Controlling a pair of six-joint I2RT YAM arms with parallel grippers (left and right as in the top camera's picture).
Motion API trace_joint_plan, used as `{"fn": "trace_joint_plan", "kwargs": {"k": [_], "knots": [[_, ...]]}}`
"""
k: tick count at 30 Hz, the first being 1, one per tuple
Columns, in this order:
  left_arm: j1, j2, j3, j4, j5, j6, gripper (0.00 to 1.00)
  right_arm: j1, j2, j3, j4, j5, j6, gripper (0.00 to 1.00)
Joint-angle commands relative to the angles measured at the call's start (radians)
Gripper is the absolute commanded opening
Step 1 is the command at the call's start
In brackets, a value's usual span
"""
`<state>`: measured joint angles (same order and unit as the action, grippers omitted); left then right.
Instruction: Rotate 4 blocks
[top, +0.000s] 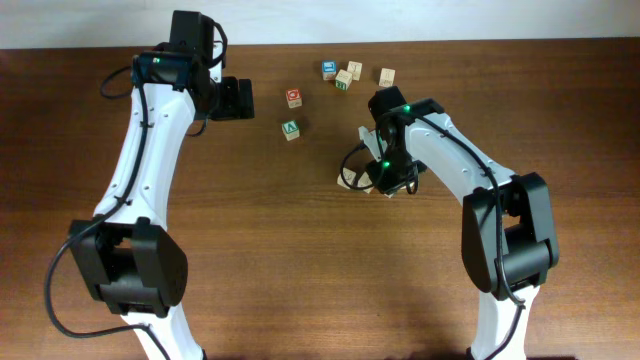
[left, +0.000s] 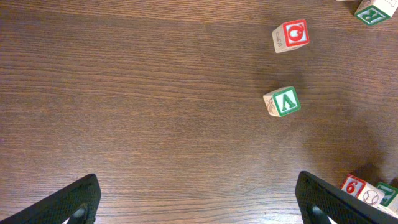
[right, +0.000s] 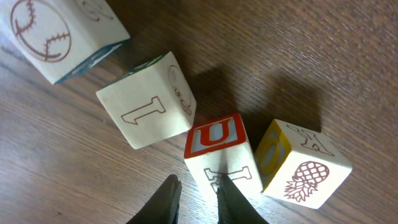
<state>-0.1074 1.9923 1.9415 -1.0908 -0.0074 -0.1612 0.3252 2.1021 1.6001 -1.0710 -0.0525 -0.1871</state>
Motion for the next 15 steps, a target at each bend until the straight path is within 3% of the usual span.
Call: {"fn": "trace_joint_plan", "kwargs": {"k": [1,4,7,8,10,12,15], "knots": [[-0.004,0.018,0.021,0.001,0.011,0.013,0.98,0.003,-0.018,-0.014,-0.008,-0.022,-0.098,0.22],[-0.004,0.018,0.021,0.001,0.011,0.013,0.98,0.003,-0.020,0.001,0.012,-0.028,-0.119,0.22],[-0.004,0.018,0.021,0.000,0.011,0.013,0.98,-0.005,-0.032,0.122,-0.027,-0.048,-0.018,0.22],[-0.004,0.018,0.021,-0.002,0.011,0.013,0.98,-0.012,-0.032,0.171,-0.067,-0.048,0.043,0.22],[-0.004,0.018,0.021,-0.003,0.011,0.013,0.98,-0.040,-0.031,0.188,-0.121,-0.047,0.302,0.20],[-0.004,0.018,0.021,-0.003,0.011,0.013,0.98,-0.071,-0.031,0.138,-0.191,-0.048,0.616,0.04],[-0.004,0.018,0.021,-0.002,0.011,0.013,0.98,-0.061,-0.030,0.005,-0.145,-0.013,0.702,0.04]]}}
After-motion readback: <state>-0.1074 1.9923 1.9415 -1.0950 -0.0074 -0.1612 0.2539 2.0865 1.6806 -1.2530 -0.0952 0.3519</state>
